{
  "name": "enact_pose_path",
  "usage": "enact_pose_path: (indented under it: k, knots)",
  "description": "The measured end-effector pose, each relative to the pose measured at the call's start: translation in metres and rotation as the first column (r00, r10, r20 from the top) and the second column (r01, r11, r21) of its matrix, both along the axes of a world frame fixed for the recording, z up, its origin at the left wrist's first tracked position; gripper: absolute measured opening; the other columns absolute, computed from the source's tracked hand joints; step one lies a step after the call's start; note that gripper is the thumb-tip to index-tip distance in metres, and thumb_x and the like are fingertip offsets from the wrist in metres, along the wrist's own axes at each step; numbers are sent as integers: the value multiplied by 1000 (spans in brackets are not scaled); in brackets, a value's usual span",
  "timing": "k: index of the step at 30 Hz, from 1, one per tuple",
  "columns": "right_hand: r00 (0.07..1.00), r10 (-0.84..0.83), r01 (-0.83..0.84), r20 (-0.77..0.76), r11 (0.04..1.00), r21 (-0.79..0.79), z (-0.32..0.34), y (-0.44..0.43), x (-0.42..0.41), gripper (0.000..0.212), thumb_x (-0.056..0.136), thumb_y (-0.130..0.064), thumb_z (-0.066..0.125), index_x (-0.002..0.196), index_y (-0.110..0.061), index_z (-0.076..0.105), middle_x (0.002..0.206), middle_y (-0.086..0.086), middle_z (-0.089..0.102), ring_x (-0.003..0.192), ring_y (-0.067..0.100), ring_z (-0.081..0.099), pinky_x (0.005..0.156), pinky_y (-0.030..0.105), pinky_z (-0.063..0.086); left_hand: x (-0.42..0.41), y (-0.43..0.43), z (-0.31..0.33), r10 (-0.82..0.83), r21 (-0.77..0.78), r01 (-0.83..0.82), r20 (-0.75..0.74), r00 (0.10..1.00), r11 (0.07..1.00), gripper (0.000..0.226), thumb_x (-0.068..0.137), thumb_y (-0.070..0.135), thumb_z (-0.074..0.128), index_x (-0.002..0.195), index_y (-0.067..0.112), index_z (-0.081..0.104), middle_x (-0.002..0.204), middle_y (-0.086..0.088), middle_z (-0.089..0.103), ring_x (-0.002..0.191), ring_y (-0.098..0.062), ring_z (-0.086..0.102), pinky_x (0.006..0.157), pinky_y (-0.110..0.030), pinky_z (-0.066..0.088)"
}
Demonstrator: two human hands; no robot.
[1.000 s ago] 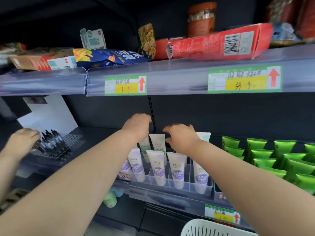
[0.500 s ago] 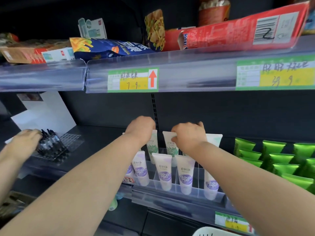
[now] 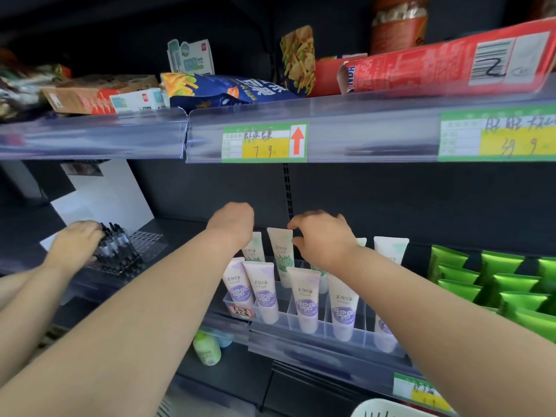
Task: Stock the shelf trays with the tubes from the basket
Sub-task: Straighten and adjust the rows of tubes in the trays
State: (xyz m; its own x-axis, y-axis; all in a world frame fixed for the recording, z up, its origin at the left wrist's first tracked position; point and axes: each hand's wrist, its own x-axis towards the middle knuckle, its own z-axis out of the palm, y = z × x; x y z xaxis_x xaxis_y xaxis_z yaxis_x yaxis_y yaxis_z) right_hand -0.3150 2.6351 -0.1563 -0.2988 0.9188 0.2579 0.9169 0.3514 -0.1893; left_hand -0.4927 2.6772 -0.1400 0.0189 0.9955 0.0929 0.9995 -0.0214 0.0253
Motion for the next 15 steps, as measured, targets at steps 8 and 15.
enact_pose_path:
  k: [8,15]
  knots:
    - [997,58,-56,55,998,-31,4,-1,-5,30,97,-26,46,125,-25,55,122,-1,60,115,20,49,92,39,35,4,6,-13,13,60,-14,21,1000,998,32,75,-6,52,95,10,71,94,-11,66,80,-30,60,65,-30,45]
    - [997,47,-45,67,999,-28,3,-1,-5,28,98,-26,44,123,-25,56,119,-1,61,113,20,49,91,39,35,5,9,-13,24,56,-28,76,997,998,33,77,-5,51,98,10,70,101,-12,66,85,-31,61,69,-30,47]
